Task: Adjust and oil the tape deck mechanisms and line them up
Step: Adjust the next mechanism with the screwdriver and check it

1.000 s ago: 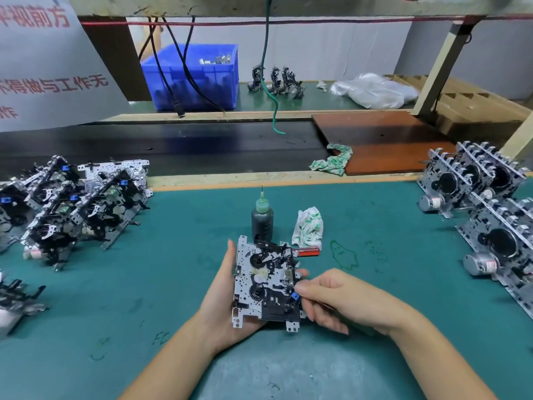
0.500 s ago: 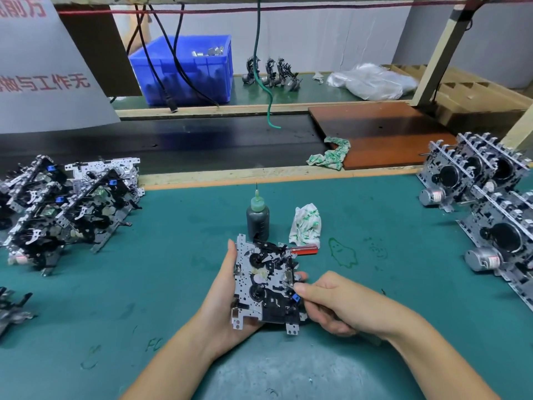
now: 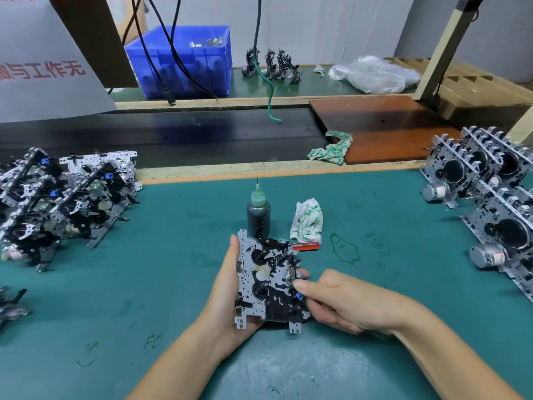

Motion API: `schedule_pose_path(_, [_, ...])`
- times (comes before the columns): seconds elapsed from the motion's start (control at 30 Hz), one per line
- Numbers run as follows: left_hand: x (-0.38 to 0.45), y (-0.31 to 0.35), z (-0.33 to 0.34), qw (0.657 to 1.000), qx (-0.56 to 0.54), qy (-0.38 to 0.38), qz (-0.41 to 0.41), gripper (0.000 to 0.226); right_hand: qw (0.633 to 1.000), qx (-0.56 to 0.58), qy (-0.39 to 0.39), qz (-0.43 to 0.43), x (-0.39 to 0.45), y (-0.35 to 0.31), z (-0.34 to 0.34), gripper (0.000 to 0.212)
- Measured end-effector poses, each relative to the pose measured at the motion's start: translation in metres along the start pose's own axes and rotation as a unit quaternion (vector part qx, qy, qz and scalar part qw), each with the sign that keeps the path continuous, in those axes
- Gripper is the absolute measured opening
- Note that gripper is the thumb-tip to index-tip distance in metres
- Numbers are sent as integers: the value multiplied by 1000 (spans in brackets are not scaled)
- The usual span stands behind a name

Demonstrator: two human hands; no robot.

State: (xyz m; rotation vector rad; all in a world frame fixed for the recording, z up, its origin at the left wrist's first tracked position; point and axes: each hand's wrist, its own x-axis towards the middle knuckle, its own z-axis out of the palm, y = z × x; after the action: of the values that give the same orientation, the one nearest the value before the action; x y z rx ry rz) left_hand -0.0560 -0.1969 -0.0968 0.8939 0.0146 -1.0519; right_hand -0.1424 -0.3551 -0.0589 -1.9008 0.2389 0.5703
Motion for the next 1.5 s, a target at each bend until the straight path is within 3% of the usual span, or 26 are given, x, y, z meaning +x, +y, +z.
schedule_pose_path(0.13, [-1,-2,3,1000,13,7,13,78,999,-48,16,-8,-2,2,-1,64])
schedule_pose_path(0.3, [-6,-1,5,1000,28,-6,5,87,1000,-14,14,-20,-1,6,-2,64])
schedule_pose_path(0.43, [-13,4,5,999,-2,-38,-23,90,993,101,20,-54,-3,5,-9,63])
schedule_pose_path(0.57, [-20,8,8,990,-119,-64,-33,101,964,240,86,-76,-3,6,-22,46])
schedule_pose_path(0.7, [-20,11,10,978,-190,-76,-32,102,964,241,99,-59,1,11,-22,28])
schedule_pose_path(1.03, [-18,11,3,973,-206,-98,-31,100,967,224,115,-36,2,10,-23,26])
schedule_pose_path(1.13, [-17,10,1,980,-173,-98,-13,95,969,183,158,-56,3,11,-22,27])
schedule_pose_path(1.23, [-17,10,-1,990,-99,-104,5,82,951,144,249,-110,0,10,-24,29])
schedule_pose_path(1.3, [-19,14,0,992,-68,-108,2,73,937,-25,331,-110,-1,13,-24,28])
schedule_pose_path(1.37, [-21,17,2,990,-43,-137,-4,63,873,-277,394,-72,-2,14,-20,18])
schedule_pose_path(1.4, [-22,19,2,988,-27,-152,-6,58,838,-347,413,-76,-3,13,-16,13])
schedule_pose_path(1.43, [-24,21,2,986,-11,-165,-11,54,825,-374,411,-104,-4,13,-13,18])
schedule_pose_path(1.5, [-27,22,2,982,27,-182,-28,51,833,-391,352,-173,-6,16,-8,47])
